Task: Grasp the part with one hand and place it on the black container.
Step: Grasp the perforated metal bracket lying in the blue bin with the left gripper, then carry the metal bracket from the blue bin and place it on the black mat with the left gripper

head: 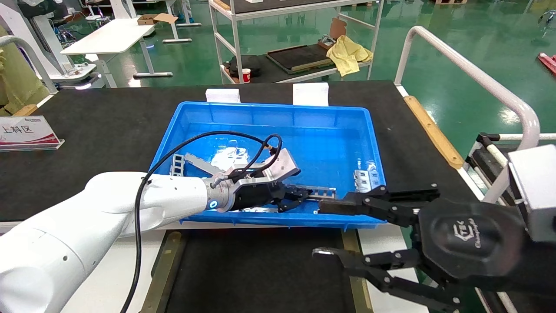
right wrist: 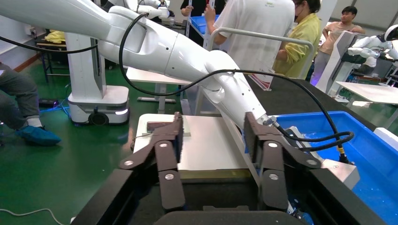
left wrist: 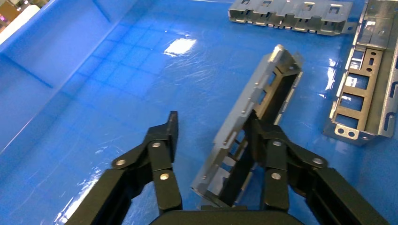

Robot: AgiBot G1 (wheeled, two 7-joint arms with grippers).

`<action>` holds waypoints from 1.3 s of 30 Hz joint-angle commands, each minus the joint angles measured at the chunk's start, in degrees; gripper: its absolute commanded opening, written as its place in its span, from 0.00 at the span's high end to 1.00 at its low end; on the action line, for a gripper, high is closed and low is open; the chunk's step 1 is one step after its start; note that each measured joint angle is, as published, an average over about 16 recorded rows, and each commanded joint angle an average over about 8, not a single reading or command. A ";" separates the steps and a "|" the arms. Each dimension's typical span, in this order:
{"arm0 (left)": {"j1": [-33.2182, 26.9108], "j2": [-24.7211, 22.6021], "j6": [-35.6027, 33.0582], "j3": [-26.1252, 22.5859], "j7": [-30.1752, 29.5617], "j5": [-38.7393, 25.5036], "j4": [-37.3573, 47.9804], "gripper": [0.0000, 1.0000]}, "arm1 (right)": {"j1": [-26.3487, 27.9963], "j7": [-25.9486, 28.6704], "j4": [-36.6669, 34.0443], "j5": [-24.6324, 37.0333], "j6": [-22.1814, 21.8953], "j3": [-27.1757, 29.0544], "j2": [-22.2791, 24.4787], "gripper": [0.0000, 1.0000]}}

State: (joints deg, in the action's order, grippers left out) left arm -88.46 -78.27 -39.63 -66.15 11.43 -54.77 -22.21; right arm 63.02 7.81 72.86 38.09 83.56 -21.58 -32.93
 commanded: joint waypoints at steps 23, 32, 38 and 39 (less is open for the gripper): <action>-0.21 0.09 1.12 -4.61 0.65 5.65 1.53 1.00 | 0.00 -0.01 0.00 -0.01 -0.01 -0.01 0.01 1.00; -1.43 0.12 2.11 -3.18 -0.02 10.88 1.89 1.00 | 0.01 -0.01 0.00 -0.01 -0.01 -0.02 0.01 1.00; -2.68 0.39 0.45 -1.82 0.62 14.63 2.94 1.00 | 0.01 -0.01 0.00 -0.01 -0.01 -0.02 0.01 1.00; -2.88 0.49 -0.31 -1.61 0.89 15.18 3.20 1.00 | 0.01 -0.01 0.00 -0.02 -0.01 -0.02 0.01 1.00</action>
State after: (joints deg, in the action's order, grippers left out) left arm -91.31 -77.55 -41.38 -67.68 12.54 -39.63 -18.87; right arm 63.03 7.80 72.86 38.07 83.55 -21.60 -32.92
